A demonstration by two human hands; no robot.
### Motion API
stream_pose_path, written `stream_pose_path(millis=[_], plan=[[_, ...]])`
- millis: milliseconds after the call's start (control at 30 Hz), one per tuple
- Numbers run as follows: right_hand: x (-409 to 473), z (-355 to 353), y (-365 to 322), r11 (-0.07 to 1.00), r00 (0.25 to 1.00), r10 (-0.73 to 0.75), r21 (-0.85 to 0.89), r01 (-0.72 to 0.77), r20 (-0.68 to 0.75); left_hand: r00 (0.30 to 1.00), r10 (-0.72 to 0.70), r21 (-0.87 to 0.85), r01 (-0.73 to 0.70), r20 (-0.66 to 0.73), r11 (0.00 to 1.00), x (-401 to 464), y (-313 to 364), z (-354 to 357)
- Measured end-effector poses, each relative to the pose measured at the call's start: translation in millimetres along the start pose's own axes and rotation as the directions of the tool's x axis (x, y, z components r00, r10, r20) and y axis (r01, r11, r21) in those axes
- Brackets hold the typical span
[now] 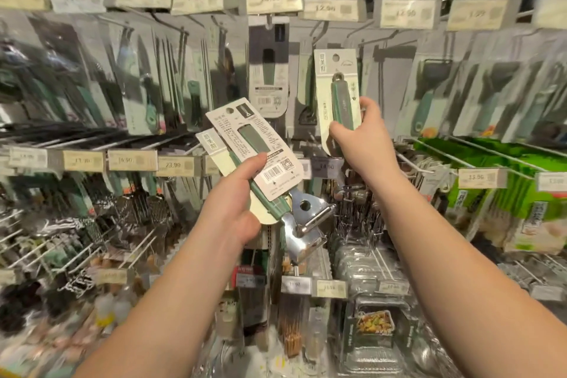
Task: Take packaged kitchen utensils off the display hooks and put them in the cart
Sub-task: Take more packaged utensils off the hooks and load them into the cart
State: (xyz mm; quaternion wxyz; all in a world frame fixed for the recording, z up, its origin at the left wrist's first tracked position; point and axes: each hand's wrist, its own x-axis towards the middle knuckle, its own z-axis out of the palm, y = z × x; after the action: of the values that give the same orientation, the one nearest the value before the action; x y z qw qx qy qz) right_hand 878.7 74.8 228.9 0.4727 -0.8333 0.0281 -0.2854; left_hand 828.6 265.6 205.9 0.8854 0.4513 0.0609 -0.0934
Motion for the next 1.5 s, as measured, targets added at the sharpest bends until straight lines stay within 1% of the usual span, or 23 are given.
stream_pose_path(millis=[300, 467, 600, 667, 800, 933, 1033, 1100, 1167, 1267, 1333, 1400, 1500], plan=[[42, 7, -11, 0.999, 0.998, -0.042, -0.002, 0.042, -0.049, 0.999, 0.027, 0.061, -0.030, 0.047, 0.998, -10, 17, 19], [58, 15, -23, 0.998, 0.997, -0.055, 0.008, 0.056, -0.055, 0.999, 0.031, 0.074, -0.034, 0.044, 0.997, -12, 18, 17], [73, 22, -21, 0.999, 0.998, -0.035, 0.014, 0.036, -0.050, 0.999, 0.032, 0.085, -0.035, 0.029, 0.996, -10, 17, 13], [80, 26, -17, 0.999, 0.998, -0.037, -0.013, 0.036, -0.056, 0.999, 0.029, 0.079, -0.031, 0.020, 0.996, -8, 17, 10], [90, 34, -9, 0.991, 0.995, -0.058, -0.127, 0.047, -0.086, 0.999, 0.035, 0.065, -0.036, 0.023, 0.997, -6, 16, 10], [107, 40, -5, 0.976, 0.994, -0.028, -0.216, 0.005, -0.104, 0.999, 0.036, 0.049, -0.036, 0.016, 0.998, -4, 15, 9], [130, 53, 1, 0.973, 0.996, 0.010, -0.229, -0.030, -0.084, 0.999, 0.035, 0.029, -0.035, 0.008, 0.999, -1, 15, 8], [147, 63, 5, 0.966, 0.994, 0.045, -0.249, -0.068, -0.098, 0.999, 0.041, 0.019, -0.040, -0.005, 0.999, 1, 16, 8], [163, 70, 12, 0.966, 0.991, 0.097, -0.230, -0.115, -0.088, 0.999, 0.042, 0.022, -0.042, -0.008, 0.999, 2, 17, 8], [183, 79, 17, 0.975, 0.993, 0.110, -0.189, -0.117, -0.046, 0.998, 0.060, 0.011, -0.060, -0.030, 0.998, 4, 20, 6], [194, 85, 20, 0.966, 0.991, 0.135, -0.222, -0.135, -0.013, 0.995, 0.079, 0.007, -0.079, -0.053, 0.997, 6, 22, 4], [202, 89, 17, 0.947, 0.989, 0.149, -0.286, -0.147, -0.013, 0.993, 0.093, 0.005, -0.093, -0.074, 0.996, 7, 23, 3], [212, 93, 12, 0.961, 0.985, 0.164, -0.219, -0.170, -0.045, 0.991, 0.106, 0.005, -0.106, -0.085, 0.994, 10, 24, 2]])
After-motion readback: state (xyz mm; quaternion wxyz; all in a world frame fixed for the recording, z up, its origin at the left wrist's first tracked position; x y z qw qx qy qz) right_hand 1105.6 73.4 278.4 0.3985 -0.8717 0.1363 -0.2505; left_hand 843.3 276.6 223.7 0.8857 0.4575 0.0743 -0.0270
